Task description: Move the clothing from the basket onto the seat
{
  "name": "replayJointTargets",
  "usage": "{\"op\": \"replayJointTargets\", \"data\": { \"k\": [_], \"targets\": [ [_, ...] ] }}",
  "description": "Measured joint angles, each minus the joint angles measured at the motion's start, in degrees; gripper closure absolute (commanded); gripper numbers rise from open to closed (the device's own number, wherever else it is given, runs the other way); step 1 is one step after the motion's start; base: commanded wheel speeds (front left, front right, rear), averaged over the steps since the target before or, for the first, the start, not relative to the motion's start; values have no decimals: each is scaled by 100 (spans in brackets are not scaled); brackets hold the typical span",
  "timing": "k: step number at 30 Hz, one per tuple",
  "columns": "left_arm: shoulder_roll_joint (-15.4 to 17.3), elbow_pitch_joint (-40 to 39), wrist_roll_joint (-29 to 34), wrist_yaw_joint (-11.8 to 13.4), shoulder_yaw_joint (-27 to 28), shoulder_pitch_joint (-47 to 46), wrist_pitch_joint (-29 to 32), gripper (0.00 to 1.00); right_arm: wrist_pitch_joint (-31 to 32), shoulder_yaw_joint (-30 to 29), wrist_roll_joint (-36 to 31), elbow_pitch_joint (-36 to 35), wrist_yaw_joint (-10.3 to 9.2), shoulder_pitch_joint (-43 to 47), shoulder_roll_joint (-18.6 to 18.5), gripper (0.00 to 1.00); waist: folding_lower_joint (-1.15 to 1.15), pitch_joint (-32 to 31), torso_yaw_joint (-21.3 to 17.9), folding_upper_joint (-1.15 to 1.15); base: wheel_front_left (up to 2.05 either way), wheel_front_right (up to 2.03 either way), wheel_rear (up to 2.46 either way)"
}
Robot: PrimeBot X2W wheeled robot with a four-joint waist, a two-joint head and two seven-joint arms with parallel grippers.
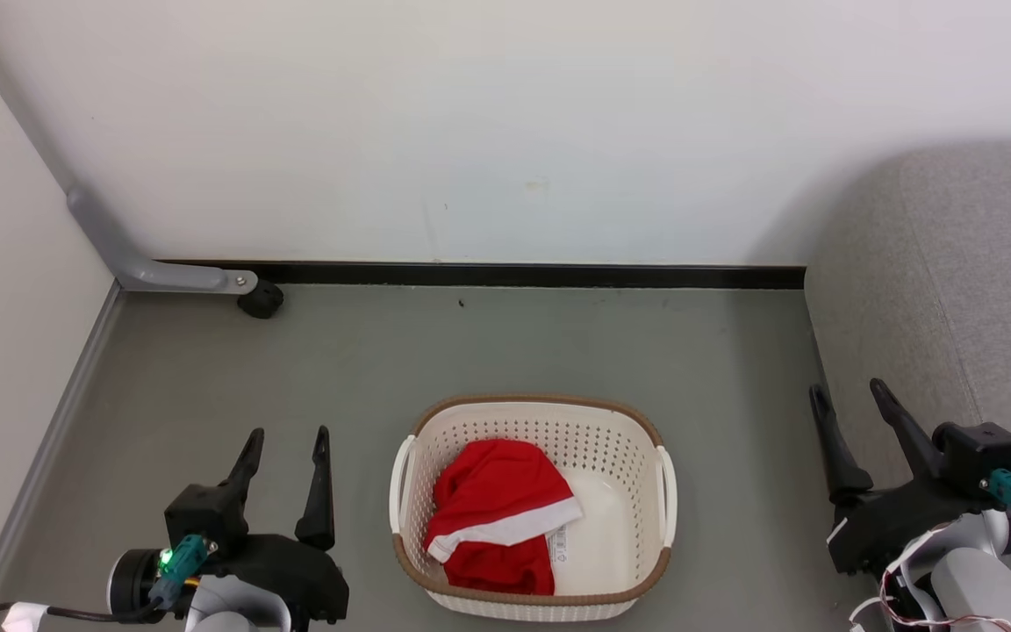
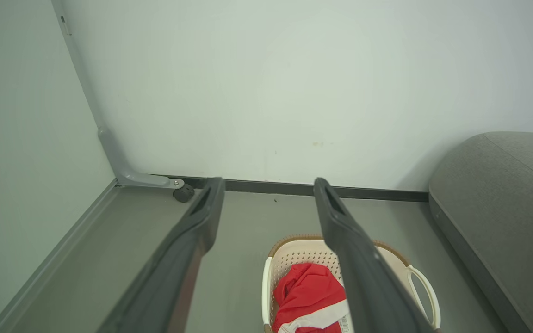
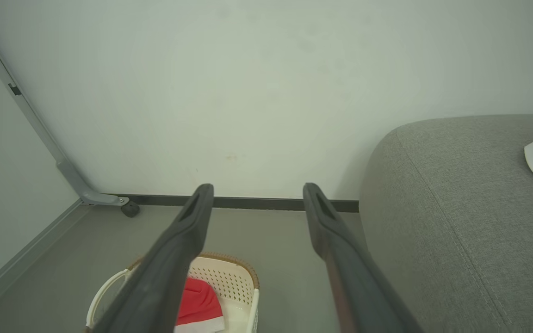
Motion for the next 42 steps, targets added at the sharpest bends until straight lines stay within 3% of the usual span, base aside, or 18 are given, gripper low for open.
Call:
{"op": "replayJointTargets", "data": {
  "k": [22,42],
  "targets": [
    [-110,-425,260,40,213,309,0,0,0,-120,-137,-515,-103,216,31,0,1,17,-86,0,0,0,0],
    [-438,-433,387,-149,-154,129,0,0,-1,-214,-369,-1314,-93,-180,-121,0,1,940,-161,1,0,0,0]
  ]
}}
